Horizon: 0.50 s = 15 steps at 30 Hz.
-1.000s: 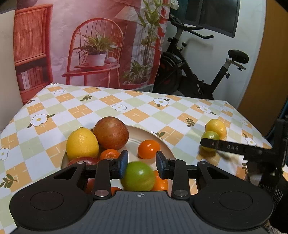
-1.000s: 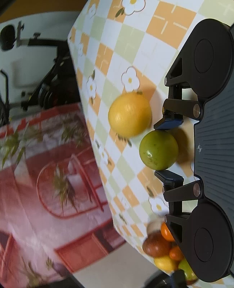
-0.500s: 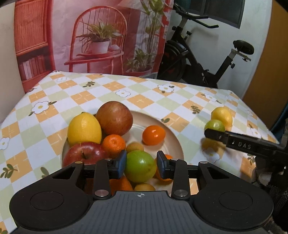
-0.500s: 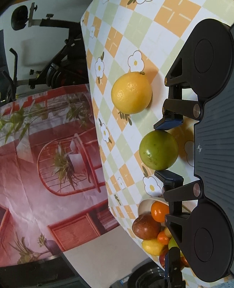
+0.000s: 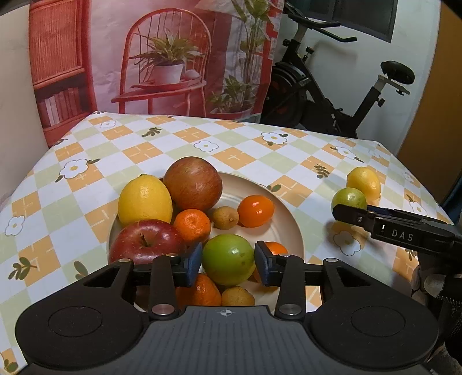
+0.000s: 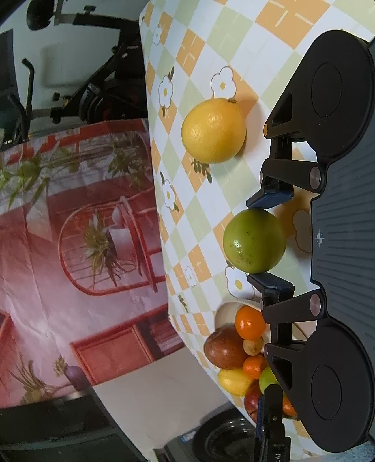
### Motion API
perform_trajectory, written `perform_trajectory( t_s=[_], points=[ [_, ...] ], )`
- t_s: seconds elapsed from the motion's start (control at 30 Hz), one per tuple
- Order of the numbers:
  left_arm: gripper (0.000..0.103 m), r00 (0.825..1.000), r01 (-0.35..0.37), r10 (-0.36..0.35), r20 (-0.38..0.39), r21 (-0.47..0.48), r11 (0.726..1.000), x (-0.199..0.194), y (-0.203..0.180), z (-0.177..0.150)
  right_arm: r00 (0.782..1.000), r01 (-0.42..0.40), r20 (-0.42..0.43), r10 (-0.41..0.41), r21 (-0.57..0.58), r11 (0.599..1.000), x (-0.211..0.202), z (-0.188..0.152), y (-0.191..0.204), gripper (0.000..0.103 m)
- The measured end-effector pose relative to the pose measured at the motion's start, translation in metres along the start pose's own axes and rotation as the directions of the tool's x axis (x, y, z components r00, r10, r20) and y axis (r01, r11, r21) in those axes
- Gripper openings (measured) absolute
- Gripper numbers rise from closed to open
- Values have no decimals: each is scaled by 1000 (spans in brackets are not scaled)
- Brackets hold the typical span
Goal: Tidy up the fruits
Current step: 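Carry the large green fruit with the right tool onto the plate, release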
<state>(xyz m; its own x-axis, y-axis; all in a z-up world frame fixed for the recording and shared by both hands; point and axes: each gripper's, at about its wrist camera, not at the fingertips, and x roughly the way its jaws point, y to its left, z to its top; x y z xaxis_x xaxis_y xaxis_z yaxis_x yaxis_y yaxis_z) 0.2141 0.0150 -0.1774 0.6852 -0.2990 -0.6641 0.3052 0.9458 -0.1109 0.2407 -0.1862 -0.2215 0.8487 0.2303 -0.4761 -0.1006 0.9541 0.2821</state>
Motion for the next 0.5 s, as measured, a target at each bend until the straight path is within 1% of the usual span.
perform_trajectory(
  t_s=[0.07, 0.17, 0.37, 0.5],
  points=[
    [43, 1000, 6, -6, -4, -8, 1000, 0, 0, 0, 1000, -14, -13, 13, -25, 1000, 1, 1, 5, 44],
    [43, 1000, 12, -13, -16, -13, 1000, 0, 1, -2, 998, -57, -25, 56, -44, 997, 2, 2, 14, 44],
    [43, 1000, 10, -10, -9, -5, 1000, -5, 2, -7, 993, -122, -23, 120, -102, 987, 5, 7, 38, 44],
    [43, 1000, 11, -11, -4, -3, 1000, -6, 3, -8, 988, -152, -45, 147, -141, 978, 13, 11, 52, 44]
  ],
)
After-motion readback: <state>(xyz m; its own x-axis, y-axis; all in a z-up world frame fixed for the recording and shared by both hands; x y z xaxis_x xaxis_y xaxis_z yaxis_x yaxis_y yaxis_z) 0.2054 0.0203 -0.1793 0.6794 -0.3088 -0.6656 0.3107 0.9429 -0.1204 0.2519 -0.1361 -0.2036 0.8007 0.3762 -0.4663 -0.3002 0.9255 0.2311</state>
